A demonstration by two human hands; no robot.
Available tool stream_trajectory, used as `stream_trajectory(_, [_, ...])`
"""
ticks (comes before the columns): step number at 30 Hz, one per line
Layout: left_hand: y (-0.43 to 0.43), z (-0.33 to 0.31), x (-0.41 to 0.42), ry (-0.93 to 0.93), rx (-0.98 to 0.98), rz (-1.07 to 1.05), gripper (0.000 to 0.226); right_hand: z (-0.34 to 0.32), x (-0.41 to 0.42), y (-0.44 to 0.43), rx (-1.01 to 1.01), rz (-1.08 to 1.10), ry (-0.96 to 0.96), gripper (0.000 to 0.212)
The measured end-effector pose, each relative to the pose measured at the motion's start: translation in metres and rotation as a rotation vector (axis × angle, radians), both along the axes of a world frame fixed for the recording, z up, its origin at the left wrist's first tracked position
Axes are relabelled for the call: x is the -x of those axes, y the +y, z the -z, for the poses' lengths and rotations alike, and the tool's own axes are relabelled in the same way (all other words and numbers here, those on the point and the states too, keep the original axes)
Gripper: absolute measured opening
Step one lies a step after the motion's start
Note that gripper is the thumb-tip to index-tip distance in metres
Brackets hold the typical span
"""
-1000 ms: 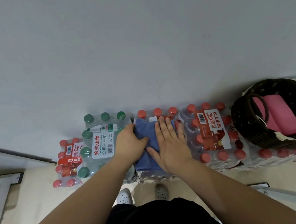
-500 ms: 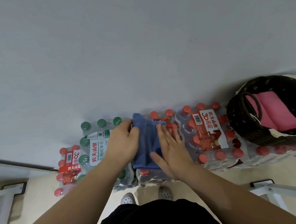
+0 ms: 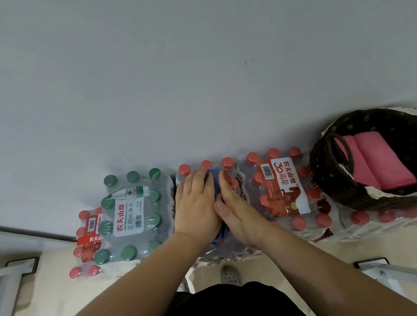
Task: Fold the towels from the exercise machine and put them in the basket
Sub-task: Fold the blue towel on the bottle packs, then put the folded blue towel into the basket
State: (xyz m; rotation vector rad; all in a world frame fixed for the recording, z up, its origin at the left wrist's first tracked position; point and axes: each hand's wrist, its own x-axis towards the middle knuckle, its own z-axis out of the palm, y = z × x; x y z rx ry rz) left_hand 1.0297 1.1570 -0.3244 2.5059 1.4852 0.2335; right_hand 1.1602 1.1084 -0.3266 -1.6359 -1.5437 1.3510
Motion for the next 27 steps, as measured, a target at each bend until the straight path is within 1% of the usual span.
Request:
stream_trajectory(2, [-0.003,0.008,-0.004,0.122,0.119,0.027,0.085,0.002,-0.005,0.001,-0.067,-0.093,-0.228,0.08])
stream_trajectory(4, [-0.003,0.011,-0.008,0.205,0.146,0.035,0.094,0.008,-0.009,0.003,-0.151,-0.161,-0.429,0.087])
stream_trajectory(5, [-0.004,0.011,-0.009,0.229,0.147,0.033,0.096,0.01,-0.011,0.004,-0.169,-0.185,-0.492,0.089])
stream_trajectory(7, [-0.002,0.014,-0.01,0.269,0.155,0.031,0.099,0.014,-0.013,0.006,-0.166,-0.216,-0.556,0.089])
stream_trajectory(9, [0.0,0.018,-0.01,0.308,0.158,0.032,0.106,0.016,-0.015,0.008,-0.145,-0.228,-0.579,0.089])
stream_trajectory(11, [0.002,0.02,-0.011,0.31,0.164,0.037,0.105,0.018,-0.016,0.012,-0.121,-0.236,-0.592,0.089])
stream_trajectory(13, [0.005,0.02,-0.01,0.254,0.183,0.051,0.095,0.019,-0.016,0.014,-0.105,-0.236,-0.593,0.091])
stream_trajectory(14, [0.007,0.021,-0.008,0.187,0.201,0.064,0.086,0.019,-0.016,0.014,-0.101,-0.234,-0.593,0.092])
stream_trajectory(16, [0.01,0.023,0.0,-0.06,0.26,0.083,0.07,0.019,-0.015,0.012,-0.101,-0.22,-0.586,0.094])
stream_trajectory(18, [0.011,0.027,0.012,-0.322,0.321,0.058,0.064,0.022,-0.011,0.009,-0.102,-0.193,-0.59,0.093])
stream_trajectory(19, [0.011,0.029,0.017,-0.39,0.32,0.026,0.064,0.024,-0.008,0.006,-0.098,-0.182,-0.609,0.091])
stream_trajectory(20, [0.011,0.032,0.022,-0.412,0.308,-0.009,0.065,0.026,-0.005,0.004,-0.088,-0.174,-0.638,0.089])
stream_trajectory(22, [0.012,0.036,0.029,-0.371,0.303,-0.042,0.066,0.03,-0.001,0.001,-0.061,-0.162,-0.703,0.08])
stream_trajectory(25, [0.018,0.035,0.034,-0.231,0.316,0.023,0.068,0.027,0.0,0.0,-0.033,-0.133,-0.762,0.072])
stream_trajectory(27, [0.023,0.033,0.036,-0.215,0.307,0.041,0.071,0.022,0.0,0.001,-0.023,-0.131,-0.804,0.07])
